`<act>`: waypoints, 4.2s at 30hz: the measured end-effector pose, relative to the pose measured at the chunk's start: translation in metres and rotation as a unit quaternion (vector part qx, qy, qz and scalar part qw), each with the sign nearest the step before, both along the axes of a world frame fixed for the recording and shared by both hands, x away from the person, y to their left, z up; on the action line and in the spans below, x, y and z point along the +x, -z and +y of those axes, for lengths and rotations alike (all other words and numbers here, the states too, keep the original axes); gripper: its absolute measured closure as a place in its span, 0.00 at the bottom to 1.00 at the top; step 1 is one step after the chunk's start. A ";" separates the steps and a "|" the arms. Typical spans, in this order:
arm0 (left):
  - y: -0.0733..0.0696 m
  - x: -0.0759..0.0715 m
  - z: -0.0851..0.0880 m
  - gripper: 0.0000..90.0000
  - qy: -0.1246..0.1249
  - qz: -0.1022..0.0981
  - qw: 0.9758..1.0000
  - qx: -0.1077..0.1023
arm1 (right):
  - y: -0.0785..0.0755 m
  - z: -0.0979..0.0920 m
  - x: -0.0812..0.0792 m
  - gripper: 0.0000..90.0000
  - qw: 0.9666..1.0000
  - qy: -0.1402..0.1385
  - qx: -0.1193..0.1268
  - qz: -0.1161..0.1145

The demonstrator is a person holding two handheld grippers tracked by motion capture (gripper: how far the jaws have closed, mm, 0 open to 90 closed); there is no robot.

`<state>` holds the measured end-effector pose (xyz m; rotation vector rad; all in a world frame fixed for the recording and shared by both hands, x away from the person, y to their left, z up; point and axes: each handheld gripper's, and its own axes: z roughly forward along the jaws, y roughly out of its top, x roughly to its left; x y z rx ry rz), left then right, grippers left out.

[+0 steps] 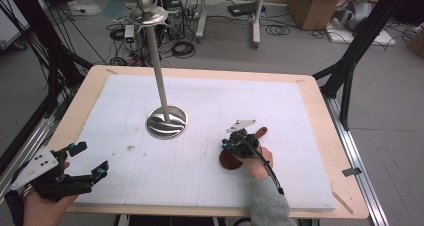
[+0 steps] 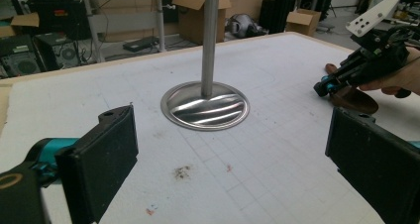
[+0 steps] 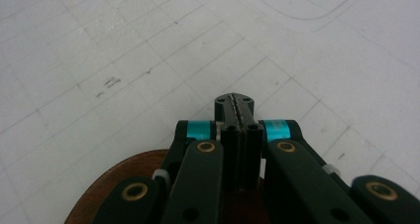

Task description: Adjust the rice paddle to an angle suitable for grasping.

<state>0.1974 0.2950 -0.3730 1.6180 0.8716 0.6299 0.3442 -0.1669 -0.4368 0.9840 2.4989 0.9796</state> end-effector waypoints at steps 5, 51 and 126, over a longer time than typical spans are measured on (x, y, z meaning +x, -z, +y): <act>0.001 0.007 -0.007 0.07 0.008 0.003 1.000 0.000 | -0.001 -0.002 -0.005 1.00 1.000 -0.007 -0.001 0.010; -0.003 0.063 -0.073 0.07 0.084 -0.005 0.996 -0.008 | 0.000 -0.082 -0.061 1.00 0.999 -0.032 0.006 0.009; 0.010 0.034 -0.039 0.07 0.040 0.015 0.999 0.012 | 0.000 -0.091 -0.017 1.00 1.000 0.018 0.009 0.005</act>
